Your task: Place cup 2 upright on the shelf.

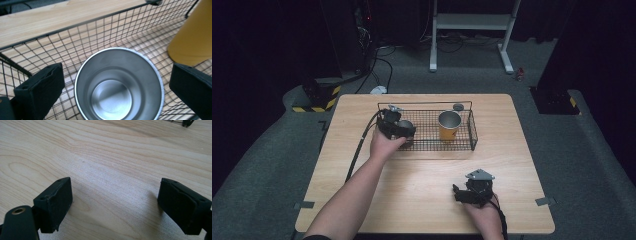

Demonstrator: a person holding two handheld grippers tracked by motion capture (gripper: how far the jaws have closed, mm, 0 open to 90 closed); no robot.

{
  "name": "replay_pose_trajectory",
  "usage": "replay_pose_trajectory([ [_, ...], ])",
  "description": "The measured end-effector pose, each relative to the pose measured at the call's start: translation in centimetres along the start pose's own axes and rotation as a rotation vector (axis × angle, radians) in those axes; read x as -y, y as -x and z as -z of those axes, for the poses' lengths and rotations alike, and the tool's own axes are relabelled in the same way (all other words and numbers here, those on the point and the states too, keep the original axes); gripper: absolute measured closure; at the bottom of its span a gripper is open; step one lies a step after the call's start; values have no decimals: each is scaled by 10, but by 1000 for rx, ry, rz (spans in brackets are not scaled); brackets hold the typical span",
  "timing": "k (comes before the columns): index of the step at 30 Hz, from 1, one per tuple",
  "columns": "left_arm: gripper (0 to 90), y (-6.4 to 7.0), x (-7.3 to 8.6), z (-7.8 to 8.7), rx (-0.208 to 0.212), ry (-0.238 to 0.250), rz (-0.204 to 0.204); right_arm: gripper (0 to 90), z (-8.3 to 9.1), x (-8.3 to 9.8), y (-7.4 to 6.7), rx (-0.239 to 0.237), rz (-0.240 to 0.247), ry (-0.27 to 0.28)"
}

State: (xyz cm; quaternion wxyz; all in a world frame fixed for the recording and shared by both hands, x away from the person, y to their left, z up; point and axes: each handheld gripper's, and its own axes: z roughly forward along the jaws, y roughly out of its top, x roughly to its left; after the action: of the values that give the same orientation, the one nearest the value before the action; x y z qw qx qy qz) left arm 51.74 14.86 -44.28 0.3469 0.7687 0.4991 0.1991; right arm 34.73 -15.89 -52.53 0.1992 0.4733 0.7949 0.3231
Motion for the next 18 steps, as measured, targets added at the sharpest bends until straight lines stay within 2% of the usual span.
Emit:
replay_pose_trajectory([
  [2,6,1,-2,2,0,7,-11,126,0,0,0,0,0,0],
  [18,7,9,-3,18,52,50,-19,126,0,0,0,0,-2,-1],
])
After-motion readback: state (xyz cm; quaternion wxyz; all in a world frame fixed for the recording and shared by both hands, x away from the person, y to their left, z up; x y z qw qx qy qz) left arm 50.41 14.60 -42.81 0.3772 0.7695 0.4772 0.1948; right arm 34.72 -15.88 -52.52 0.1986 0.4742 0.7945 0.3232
